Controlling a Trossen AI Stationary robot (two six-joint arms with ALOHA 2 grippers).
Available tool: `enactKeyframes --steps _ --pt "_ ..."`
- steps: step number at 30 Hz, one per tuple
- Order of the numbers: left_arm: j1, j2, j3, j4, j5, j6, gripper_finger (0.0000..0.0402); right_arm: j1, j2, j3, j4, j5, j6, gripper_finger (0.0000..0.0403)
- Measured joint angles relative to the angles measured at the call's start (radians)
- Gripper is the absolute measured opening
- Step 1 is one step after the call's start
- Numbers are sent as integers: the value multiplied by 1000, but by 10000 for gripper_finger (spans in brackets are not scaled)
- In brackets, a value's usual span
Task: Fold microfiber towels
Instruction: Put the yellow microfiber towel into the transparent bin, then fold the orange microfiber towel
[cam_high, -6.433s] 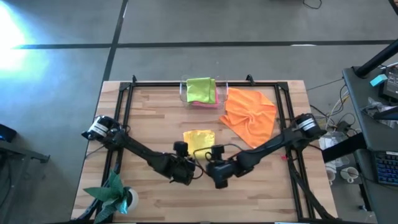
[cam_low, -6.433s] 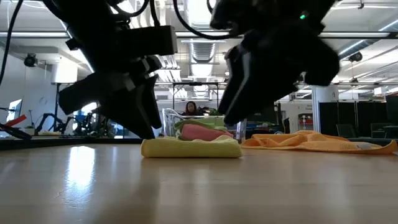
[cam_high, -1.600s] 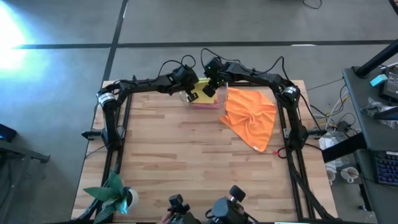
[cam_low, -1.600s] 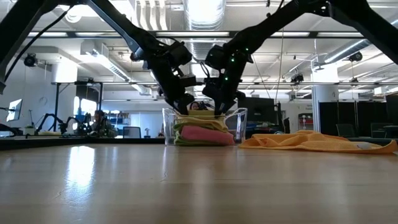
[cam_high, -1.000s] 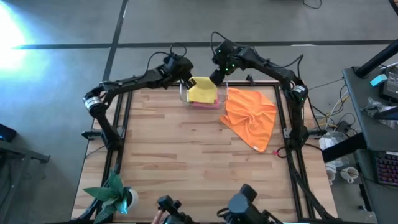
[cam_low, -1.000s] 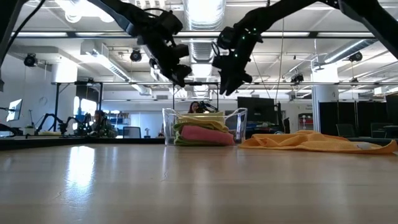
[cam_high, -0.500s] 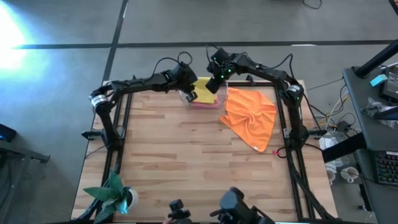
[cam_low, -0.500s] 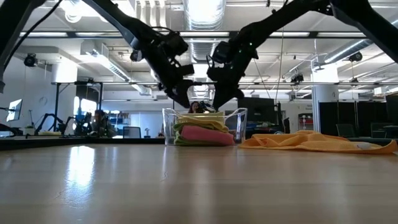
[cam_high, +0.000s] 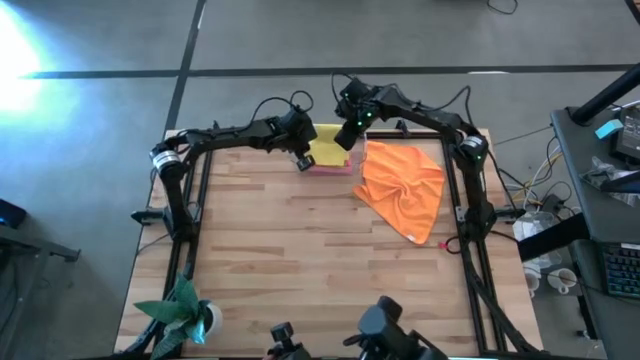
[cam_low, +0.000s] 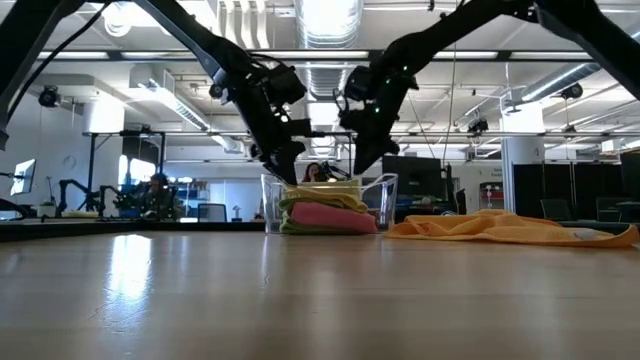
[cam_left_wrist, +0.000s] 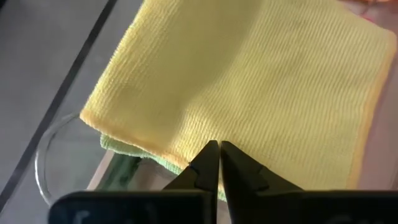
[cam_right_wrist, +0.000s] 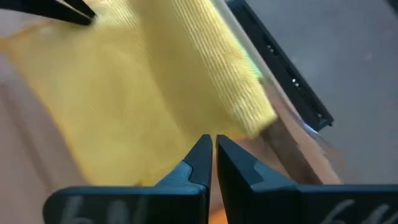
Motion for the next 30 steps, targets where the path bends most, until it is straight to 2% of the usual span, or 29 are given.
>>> enactKeyframes --steps 4,7,12,17,23,26,30 --pt "0 -32 12 -10 -8 1 1 -2 -78 0 -93 1 -7 13" --pt "-1 -101 21 -1 -35 1 0 8 -136 -10 -176 2 -2 13" --pt "-17 -243 -8 -28 -55 -47 0 67 -241 -123 -236 -1 52 13" --pt "-59 -353 -104 6 -55 -130 0 151 -365 -330 -166 -1 163 13" --pt "-159 -413 -215 63 -55 -132 0 270 -493 -564 -40 -1 409 13" --pt "-214 -416 -245 63 -55 -132 0 329 -523 -646 3 2 526 13" --pt "-286 -416 -254 67 -55 -133 0 401 -527 -730 47 57 641 13"
